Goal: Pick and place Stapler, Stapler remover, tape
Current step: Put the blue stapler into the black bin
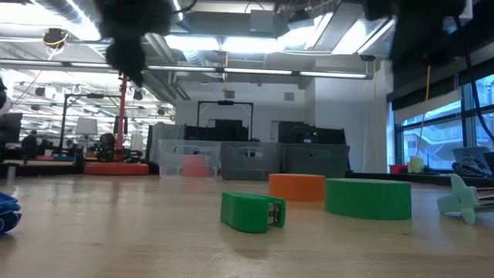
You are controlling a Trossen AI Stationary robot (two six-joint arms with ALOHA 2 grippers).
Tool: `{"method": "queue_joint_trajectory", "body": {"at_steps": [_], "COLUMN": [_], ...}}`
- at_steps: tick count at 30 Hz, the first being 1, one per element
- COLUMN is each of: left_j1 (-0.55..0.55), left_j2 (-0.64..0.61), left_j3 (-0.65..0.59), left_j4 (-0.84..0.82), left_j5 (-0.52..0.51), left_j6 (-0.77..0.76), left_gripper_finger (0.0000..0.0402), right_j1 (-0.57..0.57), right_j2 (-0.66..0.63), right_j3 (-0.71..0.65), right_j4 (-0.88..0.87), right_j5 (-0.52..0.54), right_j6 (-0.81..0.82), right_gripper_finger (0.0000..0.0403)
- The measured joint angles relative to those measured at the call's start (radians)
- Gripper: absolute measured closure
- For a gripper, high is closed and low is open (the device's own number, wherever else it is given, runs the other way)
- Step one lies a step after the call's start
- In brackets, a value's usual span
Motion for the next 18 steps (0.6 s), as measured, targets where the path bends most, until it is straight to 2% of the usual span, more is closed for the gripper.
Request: {"method": "queue_joint_trajectory", "body": {"at_steps": [4,8,12,14,18], "left_j1": [-0.142,-0.336,-0.523,-0.606,-0.719], "left_j2": [0.0,0.0,0.021,0.052,0.166], "left_j3": [-0.087,-0.16,-0.207,-0.214,-0.214], "left_j4": [0.08,0.298,0.533,0.593,0.687], "left_j5": [0.087,0.053,-0.117,-0.19,-0.223], "left_j6": [-0.124,-0.266,-0.345,-0.359,-0.375], "left_gripper_finger": [0.0096,0.0096,0.0096,0.0096,0.0096], "right_j1": [-0.027,-0.094,-0.174,-0.207,-0.263], "right_j2": [0.013,-0.01,-0.027,-0.032,-0.032], "right_j3": [0.0,0.0,0.0,0.0,0.0], "right_j4": [-0.006,-0.018,0.003,0.03,0.087], "right_j5": [0.205,0.317,0.307,0.288,0.228], "right_j6": [-0.013,-0.012,-0.022,-0.062,-0.153], "right_gripper_finger": [0.0319,0.0319,0.0319,0.0319,0.0319]}}
